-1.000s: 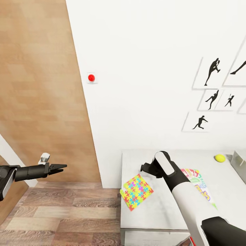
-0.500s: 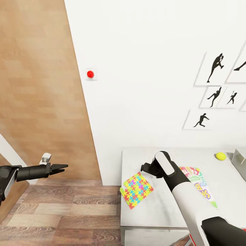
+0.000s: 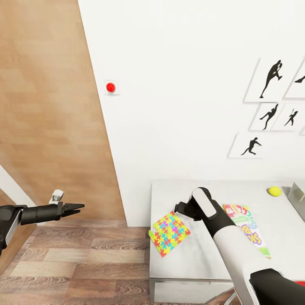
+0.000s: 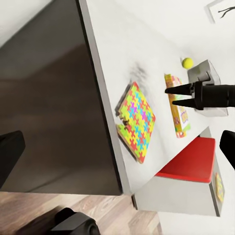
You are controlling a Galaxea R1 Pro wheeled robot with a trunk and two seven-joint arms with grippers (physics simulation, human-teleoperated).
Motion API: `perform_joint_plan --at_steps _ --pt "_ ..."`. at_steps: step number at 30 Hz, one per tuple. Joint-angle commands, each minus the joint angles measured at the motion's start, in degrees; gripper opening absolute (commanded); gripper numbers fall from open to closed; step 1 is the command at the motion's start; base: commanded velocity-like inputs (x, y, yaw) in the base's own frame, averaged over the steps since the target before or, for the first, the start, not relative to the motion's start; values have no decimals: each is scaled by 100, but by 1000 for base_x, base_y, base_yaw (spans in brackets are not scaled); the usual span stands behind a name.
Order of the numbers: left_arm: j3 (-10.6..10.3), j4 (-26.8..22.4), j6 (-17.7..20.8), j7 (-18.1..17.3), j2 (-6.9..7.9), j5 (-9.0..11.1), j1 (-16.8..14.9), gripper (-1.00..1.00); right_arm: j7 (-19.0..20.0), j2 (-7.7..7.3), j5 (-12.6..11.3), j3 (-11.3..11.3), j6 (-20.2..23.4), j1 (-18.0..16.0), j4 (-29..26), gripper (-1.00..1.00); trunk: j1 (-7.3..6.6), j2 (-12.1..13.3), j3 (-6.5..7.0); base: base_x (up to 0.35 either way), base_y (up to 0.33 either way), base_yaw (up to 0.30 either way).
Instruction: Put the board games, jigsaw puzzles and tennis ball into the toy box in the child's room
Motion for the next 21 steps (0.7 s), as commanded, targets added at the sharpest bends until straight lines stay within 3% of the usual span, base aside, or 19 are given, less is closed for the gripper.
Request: perform_joint_plan --at_steps 1,21 --pt "0 -1 60 -15 -9 9 -4 100 -60 -5 -55 12 6 -6 -5 100 3 -13 -22 0 0 0" --pt "-7 -1 60 -3 -40 8 -4 100 -60 -17 -55 12 4 -6 3 100 3 -13 -209 0 0 0"
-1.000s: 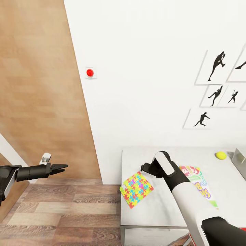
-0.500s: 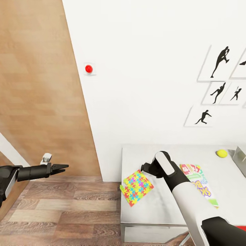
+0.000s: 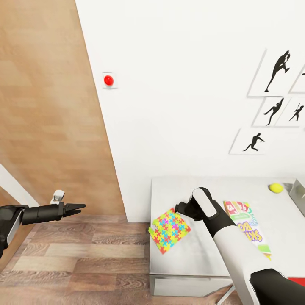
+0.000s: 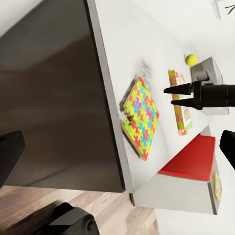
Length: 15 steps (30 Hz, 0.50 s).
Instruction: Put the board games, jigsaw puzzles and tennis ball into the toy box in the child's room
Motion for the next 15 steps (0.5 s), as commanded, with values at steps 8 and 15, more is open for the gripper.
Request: perform_joint_plan --at_steps 8,15 --pt "4 -1 60 156 -13 9 -4 100 29 -7 -55 7 7 -7 -5 100 3 -12 -87 0 0 0" --pt "7 -1 60 249 -37 9 -4 100 410 -195 -55 -14 7 -5 73 100 3 -12 -152 0 0 0"
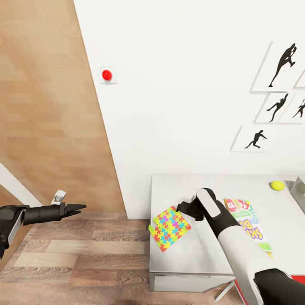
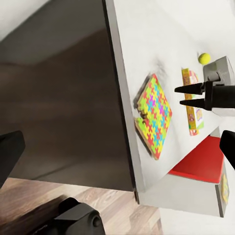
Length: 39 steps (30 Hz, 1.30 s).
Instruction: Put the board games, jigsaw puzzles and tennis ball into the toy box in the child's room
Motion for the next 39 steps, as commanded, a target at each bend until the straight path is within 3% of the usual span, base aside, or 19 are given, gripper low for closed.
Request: perform_joint_plan --at_steps 1,13,31,39 --pt "-1 0 60 -9 -1 13 -4 100 -10 -20 -58 12 2 -6 2 100 3 -12 -21 0 0 0" --pt "-1 0 60 11 -12 13 -4 100 299 -130 -58 18 -327 -9 214 100 3 -12 -133 0 0 0" --pt "0 0 60 4 -12 13 -4 100 454 -163 -58 38 -357 -4 295 100 3 -12 -300 -57 17 1" --pt "0 0 60 3 -12 13 -4 100 456 -162 -58 41 -357 -7 295 100 3 -12 -310 -8 23 2"
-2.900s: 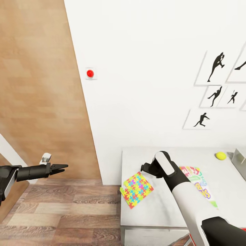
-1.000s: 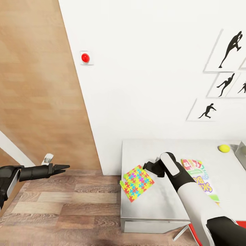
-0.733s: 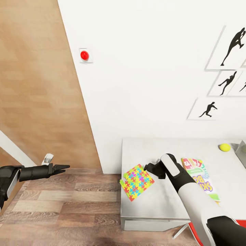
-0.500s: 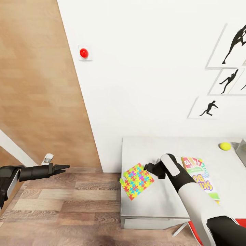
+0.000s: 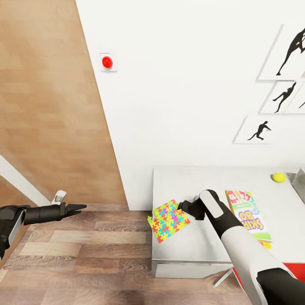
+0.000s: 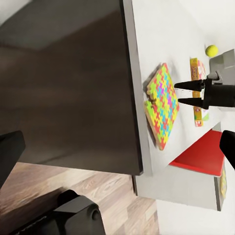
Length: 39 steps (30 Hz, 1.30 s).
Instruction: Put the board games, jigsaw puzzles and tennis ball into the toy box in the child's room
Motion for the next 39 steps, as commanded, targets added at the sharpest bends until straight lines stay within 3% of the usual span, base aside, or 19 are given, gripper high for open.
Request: perform_joint_plan --at_steps 1,39 --pt "-1 1 59 -12 1 11 -5 100 -47 -3 -30 19 10 -2 110 100 6 -7 -12 -1 10 0" --pt "-1 1 59 -12 1 11 -5 100 -45 -4 -30 14 10 -2 110 100 6 -7 -12 -8 47 0"
